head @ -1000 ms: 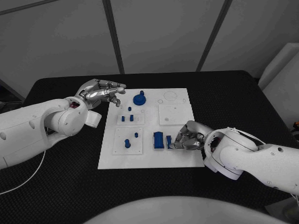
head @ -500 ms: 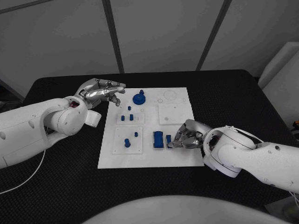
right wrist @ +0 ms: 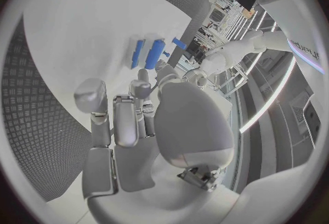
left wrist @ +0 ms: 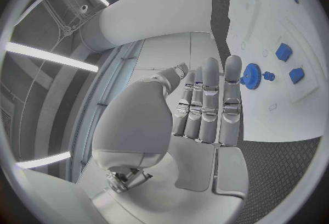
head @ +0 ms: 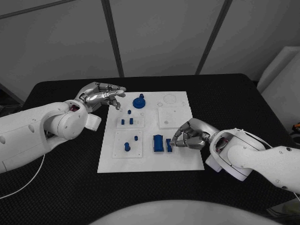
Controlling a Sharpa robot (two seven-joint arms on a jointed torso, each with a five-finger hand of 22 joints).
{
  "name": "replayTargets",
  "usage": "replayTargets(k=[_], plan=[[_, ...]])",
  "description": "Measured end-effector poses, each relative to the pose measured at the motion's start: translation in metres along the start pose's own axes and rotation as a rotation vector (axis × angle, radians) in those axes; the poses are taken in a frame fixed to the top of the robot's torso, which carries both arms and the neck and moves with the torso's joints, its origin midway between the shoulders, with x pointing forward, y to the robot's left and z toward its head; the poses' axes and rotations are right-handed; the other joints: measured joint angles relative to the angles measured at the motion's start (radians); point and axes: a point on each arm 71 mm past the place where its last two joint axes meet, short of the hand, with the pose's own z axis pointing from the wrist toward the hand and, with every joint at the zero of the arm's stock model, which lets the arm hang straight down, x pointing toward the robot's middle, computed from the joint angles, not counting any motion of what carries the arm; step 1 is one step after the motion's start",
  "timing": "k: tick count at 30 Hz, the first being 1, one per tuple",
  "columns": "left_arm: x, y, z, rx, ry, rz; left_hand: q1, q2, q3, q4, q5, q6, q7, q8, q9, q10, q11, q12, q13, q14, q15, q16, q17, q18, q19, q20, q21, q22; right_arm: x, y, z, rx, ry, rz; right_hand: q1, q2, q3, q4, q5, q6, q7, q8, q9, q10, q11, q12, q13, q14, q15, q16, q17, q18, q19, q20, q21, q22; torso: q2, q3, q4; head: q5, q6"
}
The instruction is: Assemble the parts on the task board
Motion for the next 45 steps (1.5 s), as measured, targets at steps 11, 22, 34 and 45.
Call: replayTargets(k=[11,22,34,45], plan=[[0.0,0.008,0.019,0.03,-0.058,-0.017,-0.026,-0.01,-0.133,0.064,0.0,-0.033,-0.004,-0.013,-0.001,-0.021,0.025,-0.011,-0.008,-0.217,0.07,-0.32,-0.178,0.059,-0.296,0.085,-0.235,-0.236,-0.047,-0.037,0.043,-0.07,-0.143,0.322,0.171,0.032,0.056,-0.052,-0.09,-0.09,0.065,-0.09,-0.069,-0.248,0.067,-0.476,-0.419,-0.29,0.068,-0.65,-0.572,0.068,-0.277,0.061,-0.482,-0.448,-0.041,-0.0176,-0.0059,-0.001,0.05],[-0.004,0.022,0.034,0.096,-0.205,-0.074,0.022,0.027,-0.21,0.082,0.0,-0.077,-0.041,-0.029,-0.003,-0.029,0.086,-0.215,-0.009,-0.208,0.134,-0.714,-0.3,0.059,-0.511,0.165,-0.235,-0.591,-0.074,-0.049,0.087,-0.146,-0.307,0.512,0.18,0.005,0.189,-0.028,-0.119,-0.052,0.091,-0.215,-0.167,-0.191,0.124,-0.777,-0.927,-0.378,0.157,-1.201,-1.004,0.067,-0.347,0.16,-0.899,-0.753,-0.071,-0.0192,-0.012,0.008,0.098],[-0.002,0.036,0.038,0.1,-0.283,-0.1,-0.12,0.053,-0.306,0.089,-0.006,-0.208,-0.055,-0.057,-0.027,-0.186,0.085,-0.302,-0.03,-0.332,0.137,-0.85,-0.324,0.057,-0.609,0.142,-0.259,-0.76,-0.072,-0.041,0.101,-0.199,-0.336,0.561,-0.024,0.039,0.19,-0.091,-0.148,-0.158,0.073,-0.255,-0.243,-0.317,0.134,-0.849,-1.07,-0.511,0.176,-1.334,-1.174,0.067,-0.423,0.169,-1.05,-0.885,-0.084,-0.0096,-0.013,0.021,0.12],[0.034,0.031,0.024,0.09,-0.248,-0.098,-0.567,0.136,-0.374,0.01,-0.088,-0.535,-0.137,-0.087,-0.062,-0.523,0.02,-0.331,-0.064,-0.644,0.079,-0.886,-0.359,-0.003,-0.823,0.045,-0.291,-0.919,-0.064,-0.014,0.085,-0.23,-0.327,0.635,-0.507,0.082,0.115,-0.167,-0.214,-0.486,0.016,-0.29,-0.282,-0.678,0.07,-0.881,-1.105,-0.864,0.094,-1.367,-1.247,0.017,-0.739,0.09,-1.125,-0.948,-0.093,0.0027,0.0191,0.019,0.183]])
